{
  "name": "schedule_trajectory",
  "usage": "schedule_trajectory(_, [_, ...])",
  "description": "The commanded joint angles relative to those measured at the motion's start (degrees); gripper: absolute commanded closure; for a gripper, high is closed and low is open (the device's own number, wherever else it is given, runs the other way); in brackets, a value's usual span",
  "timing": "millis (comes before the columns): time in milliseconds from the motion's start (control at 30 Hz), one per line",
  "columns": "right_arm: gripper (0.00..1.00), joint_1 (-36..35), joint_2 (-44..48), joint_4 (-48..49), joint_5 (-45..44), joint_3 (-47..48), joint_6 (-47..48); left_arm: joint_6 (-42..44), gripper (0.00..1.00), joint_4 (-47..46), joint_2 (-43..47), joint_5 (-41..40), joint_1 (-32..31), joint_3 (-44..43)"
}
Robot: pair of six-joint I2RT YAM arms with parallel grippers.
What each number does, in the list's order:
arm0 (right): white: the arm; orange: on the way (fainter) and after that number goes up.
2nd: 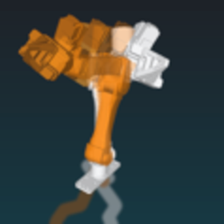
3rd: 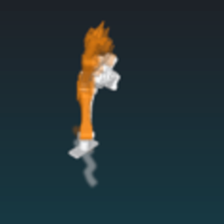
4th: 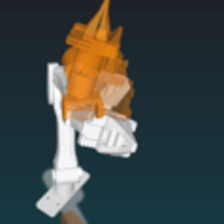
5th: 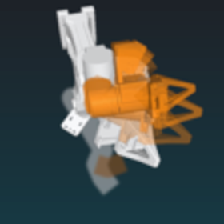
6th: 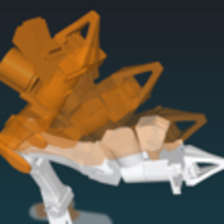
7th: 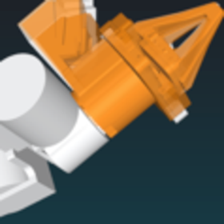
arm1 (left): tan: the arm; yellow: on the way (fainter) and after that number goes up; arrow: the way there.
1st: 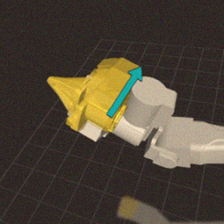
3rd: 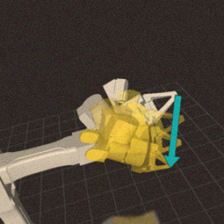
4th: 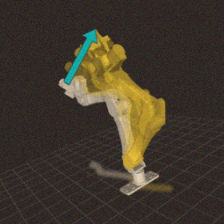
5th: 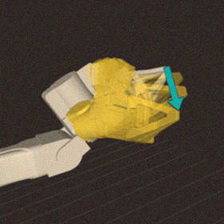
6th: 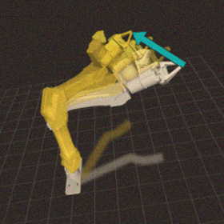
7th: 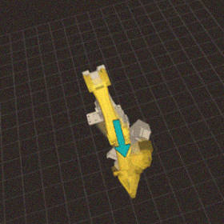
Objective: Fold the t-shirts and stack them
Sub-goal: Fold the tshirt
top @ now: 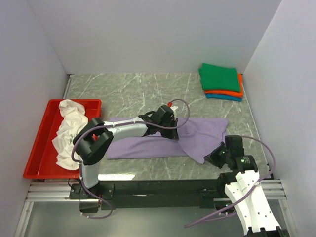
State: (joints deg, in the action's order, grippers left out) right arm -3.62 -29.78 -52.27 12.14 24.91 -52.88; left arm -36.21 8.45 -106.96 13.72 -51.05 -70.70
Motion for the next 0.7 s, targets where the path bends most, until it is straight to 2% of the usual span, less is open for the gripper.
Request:
schedule_trajectory(0, [1.00, -0.5, 0.3, 0.9, -0.9, -2.2, -0.3, 0.2, 0.99, -0.5, -0.4, 1.3, 0.1, -0.8])
schedule_trajectory(167, [1.00, -0.4, -1.2, 1.7, -1.3, -1.9, -0.9, 0.3, 0.99, -0.1, -4.0, 1.9, 0.1, -2.6])
schedule_trajectory(300, [1.00, -0.3, -5.8, 3.8, -1.9, 2.3, -0.6, 0.3, 0.99, 2.4, -6.0, 2.3, 0.2, -6.9])
schedule_trajectory(667, [1.00, 1.3, -26.2, 8.6, -5.1, 14.4, 1.5, -3.3, 0.99, 8.5, -10.5, 6.1, 2.2, -17.7])
